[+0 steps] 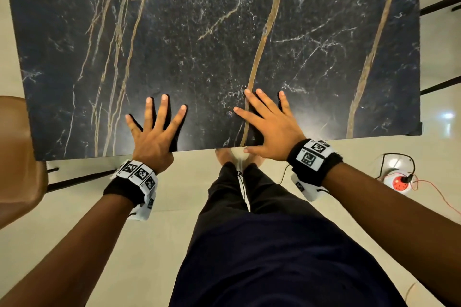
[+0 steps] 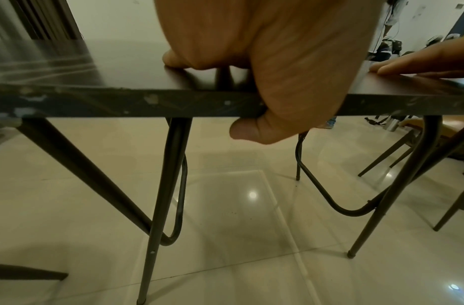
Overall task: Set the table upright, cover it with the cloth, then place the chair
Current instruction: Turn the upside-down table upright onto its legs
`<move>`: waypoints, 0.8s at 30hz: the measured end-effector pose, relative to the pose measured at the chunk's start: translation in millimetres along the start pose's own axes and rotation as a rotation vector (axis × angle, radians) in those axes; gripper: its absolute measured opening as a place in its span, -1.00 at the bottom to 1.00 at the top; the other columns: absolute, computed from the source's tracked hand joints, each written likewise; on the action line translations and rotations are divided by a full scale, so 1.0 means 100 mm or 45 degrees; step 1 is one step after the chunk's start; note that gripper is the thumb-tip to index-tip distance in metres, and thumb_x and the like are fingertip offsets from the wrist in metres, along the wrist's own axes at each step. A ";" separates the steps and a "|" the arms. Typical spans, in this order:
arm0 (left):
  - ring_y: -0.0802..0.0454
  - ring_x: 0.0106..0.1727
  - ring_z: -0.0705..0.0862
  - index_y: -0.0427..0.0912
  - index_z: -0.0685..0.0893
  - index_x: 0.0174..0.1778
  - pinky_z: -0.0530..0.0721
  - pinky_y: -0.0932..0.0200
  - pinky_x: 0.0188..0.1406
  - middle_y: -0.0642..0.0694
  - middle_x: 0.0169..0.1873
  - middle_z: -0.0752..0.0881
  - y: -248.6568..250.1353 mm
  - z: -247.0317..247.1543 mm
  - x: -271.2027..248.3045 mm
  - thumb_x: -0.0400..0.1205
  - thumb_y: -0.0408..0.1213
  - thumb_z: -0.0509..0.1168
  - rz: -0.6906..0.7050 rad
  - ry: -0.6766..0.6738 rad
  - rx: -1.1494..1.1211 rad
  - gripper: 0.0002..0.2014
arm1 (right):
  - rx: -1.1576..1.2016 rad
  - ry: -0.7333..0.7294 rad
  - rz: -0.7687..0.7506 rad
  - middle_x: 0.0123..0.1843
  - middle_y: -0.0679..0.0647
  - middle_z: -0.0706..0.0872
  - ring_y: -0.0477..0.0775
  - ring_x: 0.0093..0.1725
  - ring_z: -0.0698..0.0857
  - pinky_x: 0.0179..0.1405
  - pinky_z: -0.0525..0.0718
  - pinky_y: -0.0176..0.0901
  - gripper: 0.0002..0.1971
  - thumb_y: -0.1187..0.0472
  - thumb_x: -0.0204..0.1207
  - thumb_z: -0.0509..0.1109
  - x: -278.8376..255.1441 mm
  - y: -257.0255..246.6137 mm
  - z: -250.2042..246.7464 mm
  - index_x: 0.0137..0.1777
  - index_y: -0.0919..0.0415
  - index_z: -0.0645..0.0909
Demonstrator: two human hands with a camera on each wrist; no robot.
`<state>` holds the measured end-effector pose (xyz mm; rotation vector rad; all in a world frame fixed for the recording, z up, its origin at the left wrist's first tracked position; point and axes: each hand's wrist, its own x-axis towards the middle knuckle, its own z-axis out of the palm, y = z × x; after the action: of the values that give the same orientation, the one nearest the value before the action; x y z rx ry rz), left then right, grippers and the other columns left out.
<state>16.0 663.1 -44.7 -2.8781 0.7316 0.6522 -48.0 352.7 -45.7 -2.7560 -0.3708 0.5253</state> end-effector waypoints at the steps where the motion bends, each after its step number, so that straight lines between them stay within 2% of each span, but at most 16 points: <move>1: -0.35 0.69 -0.28 0.18 -0.11 0.72 -0.14 -0.76 0.39 -0.17 0.72 -0.18 0.04 0.00 0.00 0.28 -0.52 0.49 -0.024 0.007 -0.011 0.23 | 0.052 0.014 0.044 0.82 0.08 -0.01 0.21 0.79 -0.01 0.65 -0.18 0.54 -0.04 -0.53 0.35 0.21 -0.06 0.10 -0.04 0.74 -0.16 0.20; 4: -0.36 0.70 -0.22 0.12 -0.07 0.73 -0.12 -0.72 0.43 -0.25 0.72 -0.15 0.22 -0.02 -0.01 0.38 -0.36 0.51 -0.050 0.045 -0.070 0.12 | 0.120 0.139 0.358 0.80 0.08 0.10 0.21 0.76 0.11 0.67 -0.11 0.48 -0.15 -0.50 0.47 0.22 -0.39 0.59 -0.16 0.70 -0.12 0.29; 6: -0.36 0.70 -0.19 0.09 -0.02 0.73 -0.10 -0.72 0.42 -0.27 0.71 -0.13 0.37 0.00 0.02 0.41 -0.32 0.49 -0.009 0.080 -0.083 0.06 | 0.119 0.279 0.667 0.76 0.17 0.22 0.29 0.69 0.27 0.65 0.10 0.50 -0.26 -0.40 0.56 0.20 -0.71 1.04 -0.25 0.66 -0.05 0.35; 8: -0.35 0.71 -0.17 0.07 -0.02 0.73 -0.08 -0.72 0.41 -0.28 0.71 -0.11 0.57 0.01 0.07 0.42 -0.35 0.46 0.069 0.092 -0.061 0.04 | 0.147 0.415 0.959 0.70 0.32 0.29 0.45 0.58 0.39 0.55 0.35 0.48 -0.27 -0.36 0.55 0.18 -1.07 1.49 -0.33 0.63 0.04 0.38; 9: -0.36 0.70 -0.18 0.06 -0.04 0.73 -0.09 -0.73 0.42 -0.28 0.71 -0.11 0.68 0.01 0.12 0.43 -0.38 0.44 0.098 0.093 -0.054 0.04 | 0.186 0.450 1.085 0.69 0.35 0.29 0.49 0.56 0.40 0.52 0.40 0.46 -0.25 -0.36 0.54 0.20 -1.24 1.67 -0.37 0.63 0.05 0.36; 11: -0.38 0.69 -0.24 0.07 -0.10 0.73 -0.15 -0.73 0.42 -0.30 0.70 -0.17 0.84 0.01 0.19 0.41 -0.46 0.41 0.106 0.068 -0.045 0.08 | 0.308 0.458 1.252 0.68 0.33 0.28 0.51 0.54 0.42 0.51 0.45 0.41 -0.24 -0.37 0.54 0.25 -1.44 1.91 -0.39 0.63 0.04 0.31; 13: -0.42 0.67 -0.32 0.07 -0.20 0.72 -0.19 -0.73 0.41 -0.31 0.69 -0.25 0.93 0.00 0.23 0.35 -0.56 0.38 0.092 0.024 -0.023 0.16 | 0.489 0.440 1.397 0.56 0.33 0.46 0.47 0.45 0.54 0.43 0.53 0.29 -0.19 -0.46 0.52 0.24 -1.50 2.07 -0.36 0.59 0.10 0.37; 15: -0.45 0.64 -0.37 0.07 -0.27 0.71 -0.16 -0.75 0.40 -0.33 0.67 -0.31 0.95 0.00 0.25 0.31 -0.62 0.34 0.079 -0.016 -0.003 0.20 | 0.717 0.492 1.505 0.24 0.31 0.70 0.39 0.26 0.67 0.18 0.60 0.13 -0.02 -0.67 0.34 0.14 -1.47 2.14 -0.31 0.36 0.22 0.57; 17: -0.46 0.63 -0.40 0.05 -0.29 0.70 -0.13 -0.76 0.39 -0.34 0.66 -0.34 0.96 -0.01 0.24 0.29 -0.63 0.32 0.079 -0.053 0.022 0.21 | 0.789 0.562 1.552 -0.10 0.28 0.69 0.35 0.03 0.70 -0.07 0.52 0.00 0.00 -0.73 0.26 0.07 -1.44 2.17 -0.24 -0.02 0.30 0.65; 18: -0.47 0.63 -0.40 0.04 -0.30 0.70 -0.11 -0.77 0.38 -0.35 0.66 -0.36 0.96 -0.01 0.23 0.29 -0.63 0.32 0.075 -0.070 0.038 0.21 | 0.783 0.563 1.563 -0.18 0.28 0.65 0.35 -0.05 0.68 -0.12 0.46 -0.03 -0.09 -0.67 0.35 0.10 -1.43 2.18 -0.21 -0.15 0.31 0.61; 20: -0.50 0.62 -0.40 0.02 -0.32 0.70 -0.06 -0.79 0.36 -0.38 0.64 -0.37 0.97 -0.01 0.22 0.28 -0.66 0.31 0.065 -0.076 0.068 0.23 | 0.719 0.545 1.578 -0.23 0.30 0.61 0.34 -0.14 0.62 -0.16 0.39 -0.04 -0.26 -0.48 0.58 0.15 -1.45 2.16 -0.19 -0.29 0.29 0.52; 21: -0.51 0.61 -0.41 0.01 -0.32 0.69 -0.05 -0.79 0.35 -0.39 0.64 -0.37 0.98 0.00 0.21 0.27 -0.67 0.31 0.070 -0.072 0.088 0.23 | 0.689 0.544 1.590 -0.23 0.31 0.60 0.32 -0.16 0.58 -0.17 0.36 -0.03 -0.30 -0.43 0.63 0.15 -1.47 2.16 -0.19 -0.33 0.26 0.48; 24: -0.54 0.61 -0.40 0.00 -0.32 0.69 -0.05 -0.80 0.35 -0.41 0.64 -0.35 1.08 0.02 0.15 0.28 -0.70 0.30 0.080 -0.074 0.110 0.22 | 0.651 0.547 1.596 -0.22 0.29 0.59 0.28 -0.18 0.52 -0.17 0.34 -0.03 -0.31 -0.38 0.67 0.13 -1.56 2.16 -0.23 -0.24 0.32 0.52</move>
<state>-23.9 562.2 -52.5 -2.7563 0.8239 0.6905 -137.3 101.4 -51.1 -2.1734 1.4310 0.1864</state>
